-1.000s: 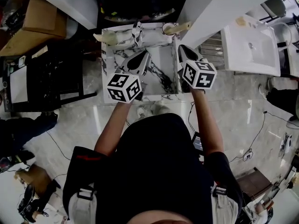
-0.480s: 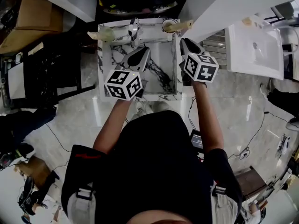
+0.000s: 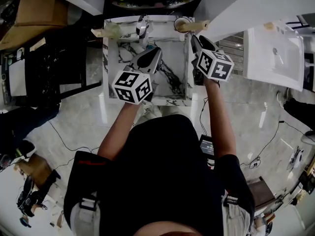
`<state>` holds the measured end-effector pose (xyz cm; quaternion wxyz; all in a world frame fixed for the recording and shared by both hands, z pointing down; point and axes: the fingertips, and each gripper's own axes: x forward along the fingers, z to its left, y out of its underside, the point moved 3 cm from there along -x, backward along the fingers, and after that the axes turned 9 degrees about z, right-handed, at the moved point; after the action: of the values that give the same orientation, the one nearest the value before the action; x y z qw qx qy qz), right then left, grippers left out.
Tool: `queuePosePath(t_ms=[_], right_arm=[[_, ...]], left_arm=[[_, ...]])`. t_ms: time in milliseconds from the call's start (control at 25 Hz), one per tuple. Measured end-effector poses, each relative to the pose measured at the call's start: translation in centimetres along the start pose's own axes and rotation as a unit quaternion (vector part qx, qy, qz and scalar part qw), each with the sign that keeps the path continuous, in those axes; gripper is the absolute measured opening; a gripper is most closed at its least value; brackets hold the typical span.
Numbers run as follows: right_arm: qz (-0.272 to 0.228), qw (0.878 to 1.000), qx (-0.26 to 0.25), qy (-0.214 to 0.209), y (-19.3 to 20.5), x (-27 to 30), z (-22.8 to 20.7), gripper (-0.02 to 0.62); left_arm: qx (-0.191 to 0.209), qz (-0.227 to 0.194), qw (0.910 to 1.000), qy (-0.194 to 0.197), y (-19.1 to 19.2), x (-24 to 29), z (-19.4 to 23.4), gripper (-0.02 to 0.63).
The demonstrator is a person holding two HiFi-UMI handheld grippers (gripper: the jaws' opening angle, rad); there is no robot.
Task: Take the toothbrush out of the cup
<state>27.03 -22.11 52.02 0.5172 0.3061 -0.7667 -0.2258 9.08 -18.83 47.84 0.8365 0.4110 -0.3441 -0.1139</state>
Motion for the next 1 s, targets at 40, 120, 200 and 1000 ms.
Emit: queuePosePath(t_ms=[40,120,200,1000], right_arm=[[0.001,1.0,0.002,-0.001,0.0,0.3,-0.1,0.109],[0.004,1.0,0.004,-0.003,-0.1,0.8,-0.3,0.111],[0.009,1.0,0.006,-0.005,-0.2,1.4,-0.6,0.122],[0.032,0.999,0.018,0.001,-1.5,6.2,-2.5,0.158]], left_arm=[[-0.001,0.001,1.0,-0.002,0.0,0.0,0.1,0.014],[-0.004,0.001,1.0,-0.007,0.1,0.0,0.3,0.014],[-0.007,0.0,0.9999,-0.012,0.0,0.0,0.5,0.014],[-0.039,-0.005,0.9974,-0.06,0.1,-0.2,2.5,0.014]])
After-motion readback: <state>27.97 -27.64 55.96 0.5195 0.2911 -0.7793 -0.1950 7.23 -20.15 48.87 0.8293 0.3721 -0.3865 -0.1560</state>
